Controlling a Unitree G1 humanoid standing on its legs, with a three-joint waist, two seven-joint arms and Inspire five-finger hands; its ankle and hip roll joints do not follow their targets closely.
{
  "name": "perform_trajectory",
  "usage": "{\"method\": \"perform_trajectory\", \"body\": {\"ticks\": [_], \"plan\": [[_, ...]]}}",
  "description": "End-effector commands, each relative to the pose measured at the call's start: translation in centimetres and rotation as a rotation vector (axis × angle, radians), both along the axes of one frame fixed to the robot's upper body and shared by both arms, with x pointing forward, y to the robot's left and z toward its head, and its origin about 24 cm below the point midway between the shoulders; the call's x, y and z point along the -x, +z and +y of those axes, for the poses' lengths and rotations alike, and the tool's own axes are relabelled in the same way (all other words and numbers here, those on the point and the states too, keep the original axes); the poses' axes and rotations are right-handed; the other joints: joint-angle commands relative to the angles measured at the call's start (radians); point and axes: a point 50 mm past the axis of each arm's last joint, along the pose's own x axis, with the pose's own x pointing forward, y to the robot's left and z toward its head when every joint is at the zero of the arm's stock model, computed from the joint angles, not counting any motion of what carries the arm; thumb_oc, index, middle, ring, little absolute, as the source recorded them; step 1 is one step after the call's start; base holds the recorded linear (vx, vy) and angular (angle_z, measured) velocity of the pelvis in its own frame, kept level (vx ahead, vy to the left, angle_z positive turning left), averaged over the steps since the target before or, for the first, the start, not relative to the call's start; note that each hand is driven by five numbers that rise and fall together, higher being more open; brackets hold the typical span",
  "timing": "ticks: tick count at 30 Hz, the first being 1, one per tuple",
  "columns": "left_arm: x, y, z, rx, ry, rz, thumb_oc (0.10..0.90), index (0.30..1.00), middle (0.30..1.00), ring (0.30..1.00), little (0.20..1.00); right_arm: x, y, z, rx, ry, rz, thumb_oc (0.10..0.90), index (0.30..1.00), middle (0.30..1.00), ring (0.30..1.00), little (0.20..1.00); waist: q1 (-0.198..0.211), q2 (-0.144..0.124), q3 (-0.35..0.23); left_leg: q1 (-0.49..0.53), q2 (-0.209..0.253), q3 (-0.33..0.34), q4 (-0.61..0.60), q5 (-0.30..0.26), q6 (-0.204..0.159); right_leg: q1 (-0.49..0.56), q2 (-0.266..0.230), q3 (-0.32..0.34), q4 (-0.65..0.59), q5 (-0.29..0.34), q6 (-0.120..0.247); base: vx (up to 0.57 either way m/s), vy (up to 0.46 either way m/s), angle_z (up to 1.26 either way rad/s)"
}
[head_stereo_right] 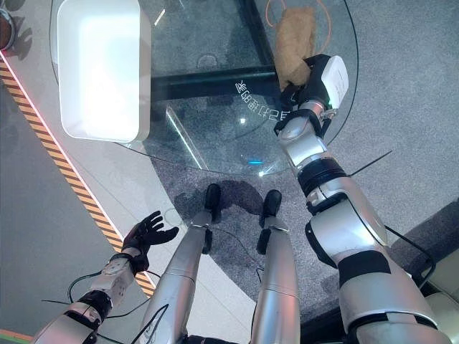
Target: Wipe the table with a cloth and put it in the basket.
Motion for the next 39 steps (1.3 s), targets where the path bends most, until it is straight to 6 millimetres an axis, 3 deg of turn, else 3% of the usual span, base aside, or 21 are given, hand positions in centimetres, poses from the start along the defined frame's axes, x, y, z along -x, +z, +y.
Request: {"method": "perform_trajectory", "body": {"ticks": [1, 7, 17, 39], "plan": [[1.1, -0.9, -0.4, 0.036, 0.041, 0.025, 0.800, 0.900, 0.900, 0.900, 0.900, 0.2, 3.6, 2.5, 0.164, 0.137, -0.117, 0.100, 0.300, 0.300, 0.300, 0.200, 0.002, 0.062, -0.022, 0.000, -0.066, 0.066, 0.006, -0.022, 0.072, 0.033, 0.033, -0.067, -0.064, -0.021, 0.001, 0.00, 0.000, 0.00], [0.9, -0.8, -0.5, 0.034, 0.037, 0.020, 0.800, 0.900, 0.900, 0.900, 0.900, 0.5, 3.9, 5.6, 0.280, 0.280, -0.126, 0.100, 0.300, 0.300, 0.300, 0.200, 0.001, 0.059, -0.022, 0.005, -0.068, 0.064, 0.000, -0.017, 0.069, 0.036, 0.033, -0.069, -0.068, -0.020, 0.002, 0.00, 0.000, 0.00], [0.7, -0.7, -0.8, 0.037, 0.032, 0.020, 0.800, 0.900, 0.900, 0.900, 0.900, 1.2, 3.3, 9.0, 0.392, 0.432, -0.118, 0.100, 0.300, 0.300, 0.300, 0.200, 0.001, 0.062, -0.022, 0.005, -0.072, 0.062, -0.006, -0.012, 0.069, 0.034, 0.032, -0.068, -0.070, -0.021, 0.001, 0.00, 0.000, 0.00], [0.5, -0.6, -1.5, 0.024, 0.004, 0.022, 0.800, 0.900, 0.900, 0.900, 0.900, 4.1, -0.4, 16.6, 0.690, 0.866, -0.007, 0.100, 0.300, 0.300, 0.300, 0.200, 0.005, 0.052, -0.022, 0.009, -0.078, 0.061, -0.024, 0.002, 0.068, 0.038, 0.030, -0.075, -0.091, -0.009, 0.009, 0.00, -0.006, 0.02]]}}
